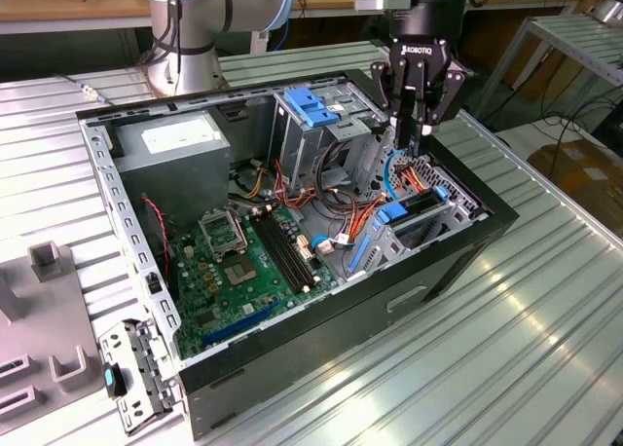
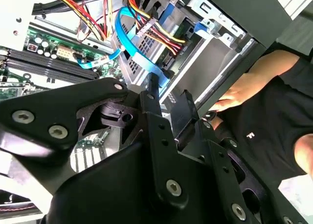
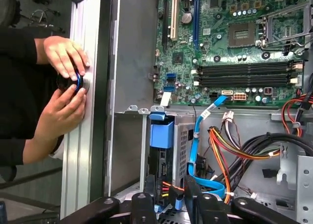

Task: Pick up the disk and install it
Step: 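Insert the second disk wire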

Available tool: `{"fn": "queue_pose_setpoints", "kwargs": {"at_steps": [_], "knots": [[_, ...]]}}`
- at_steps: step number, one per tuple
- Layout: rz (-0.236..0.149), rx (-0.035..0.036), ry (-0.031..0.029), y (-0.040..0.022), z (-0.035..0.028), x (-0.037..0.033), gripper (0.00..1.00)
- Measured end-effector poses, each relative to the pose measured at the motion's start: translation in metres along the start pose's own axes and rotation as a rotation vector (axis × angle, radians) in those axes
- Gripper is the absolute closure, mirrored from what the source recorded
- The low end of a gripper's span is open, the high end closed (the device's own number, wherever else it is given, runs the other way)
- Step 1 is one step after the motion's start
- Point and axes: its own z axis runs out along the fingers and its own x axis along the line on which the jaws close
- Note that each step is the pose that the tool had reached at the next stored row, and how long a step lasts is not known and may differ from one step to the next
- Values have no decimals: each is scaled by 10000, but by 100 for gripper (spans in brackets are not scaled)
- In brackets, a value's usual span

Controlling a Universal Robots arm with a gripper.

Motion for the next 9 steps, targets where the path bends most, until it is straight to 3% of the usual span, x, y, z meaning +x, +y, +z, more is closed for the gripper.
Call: {"fn": "queue_pose_setpoints", "kwargs": {"at_steps": [1,2,3,4,5,7,9], "knots": [[161,-206,-16,-14,-13,-25,62],[244,-274,-12,-79,-36,-64,62],[271,-286,201,-100,-34,-71,62],[278,-289,310,-101,-18,-80,77],[281,-290,370,-101,-11,-83,89],[288,-292,479,-101,-11,-83,89],[290,-293,517,-101,-10,-84,89]]}}
